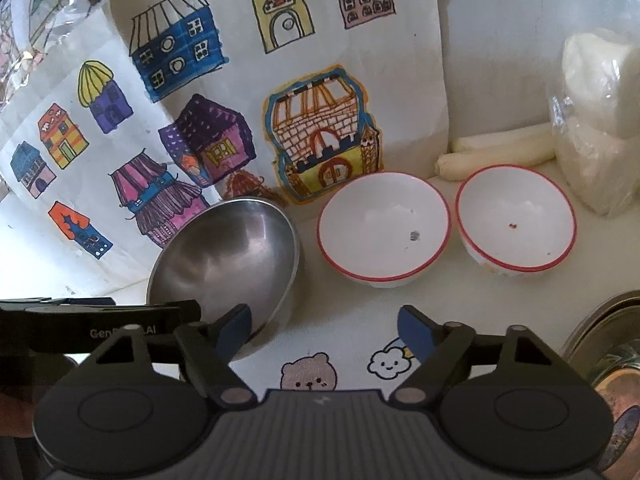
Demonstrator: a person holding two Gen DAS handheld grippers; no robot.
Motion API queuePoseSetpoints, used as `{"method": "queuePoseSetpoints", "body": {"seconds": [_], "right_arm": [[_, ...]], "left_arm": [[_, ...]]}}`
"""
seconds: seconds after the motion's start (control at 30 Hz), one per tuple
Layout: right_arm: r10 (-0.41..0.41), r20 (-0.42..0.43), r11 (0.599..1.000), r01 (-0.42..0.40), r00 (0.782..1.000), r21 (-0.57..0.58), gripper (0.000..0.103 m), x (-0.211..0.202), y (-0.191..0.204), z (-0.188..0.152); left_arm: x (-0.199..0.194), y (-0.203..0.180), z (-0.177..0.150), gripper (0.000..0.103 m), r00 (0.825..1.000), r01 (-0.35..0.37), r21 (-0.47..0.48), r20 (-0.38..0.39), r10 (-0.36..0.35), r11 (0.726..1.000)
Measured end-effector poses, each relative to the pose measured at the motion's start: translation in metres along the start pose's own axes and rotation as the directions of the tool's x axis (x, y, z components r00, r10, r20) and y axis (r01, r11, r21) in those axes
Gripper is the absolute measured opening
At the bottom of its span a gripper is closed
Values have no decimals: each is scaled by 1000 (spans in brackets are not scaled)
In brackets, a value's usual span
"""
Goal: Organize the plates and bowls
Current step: 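Move both grippers to the steel mixing bowl and grasp its rim, then lift the steel bowl with both grippers and carry it beside the plate stack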
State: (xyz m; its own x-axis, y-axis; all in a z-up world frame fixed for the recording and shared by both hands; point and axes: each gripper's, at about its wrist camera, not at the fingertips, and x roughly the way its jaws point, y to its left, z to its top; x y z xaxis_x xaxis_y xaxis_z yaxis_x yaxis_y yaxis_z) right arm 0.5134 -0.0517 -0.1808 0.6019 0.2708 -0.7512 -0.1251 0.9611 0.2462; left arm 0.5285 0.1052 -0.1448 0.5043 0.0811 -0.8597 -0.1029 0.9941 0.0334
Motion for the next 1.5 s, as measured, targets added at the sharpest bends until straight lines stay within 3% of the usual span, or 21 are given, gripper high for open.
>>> {"method": "queuePoseSetpoints", "body": {"seconds": [0.23,0.3,0.43,0.5,0.57,0.63,0.97,1.5], "right_arm": [[28,-19,1000,-28,999,-5,64,4,5,3],[46,-26,999,-46,999,2,55,6,6,4],[81,-43,997,-80,996,17,42,7,7,7],[93,-49,996,-93,994,15,33,6,8,8],[102,-57,995,-101,993,15,28,7,9,9],[113,-70,994,-111,991,21,23,7,8,9],[118,-83,993,-116,990,21,21,-11,-4,-3],[79,-148,997,-76,986,23,21,-95,-62,-55]], "left_arm": [[-2,-1,0,79,999,33,-27,10,-33,999],[-2,0,-1,74,998,56,-37,13,-56,998],[-2,3,-1,43,993,121,-50,13,-121,991],[-1,3,-1,35,990,144,-61,9,-144,988],[-3,5,-3,20,987,161,-64,5,-161,985],[-3,3,-4,20,986,166,-60,5,-166,984],[-15,-1,-24,19,978,207,-84,1,-207,975],[-57,-59,-116,20,945,320,-66,-48,-323,945]]}}
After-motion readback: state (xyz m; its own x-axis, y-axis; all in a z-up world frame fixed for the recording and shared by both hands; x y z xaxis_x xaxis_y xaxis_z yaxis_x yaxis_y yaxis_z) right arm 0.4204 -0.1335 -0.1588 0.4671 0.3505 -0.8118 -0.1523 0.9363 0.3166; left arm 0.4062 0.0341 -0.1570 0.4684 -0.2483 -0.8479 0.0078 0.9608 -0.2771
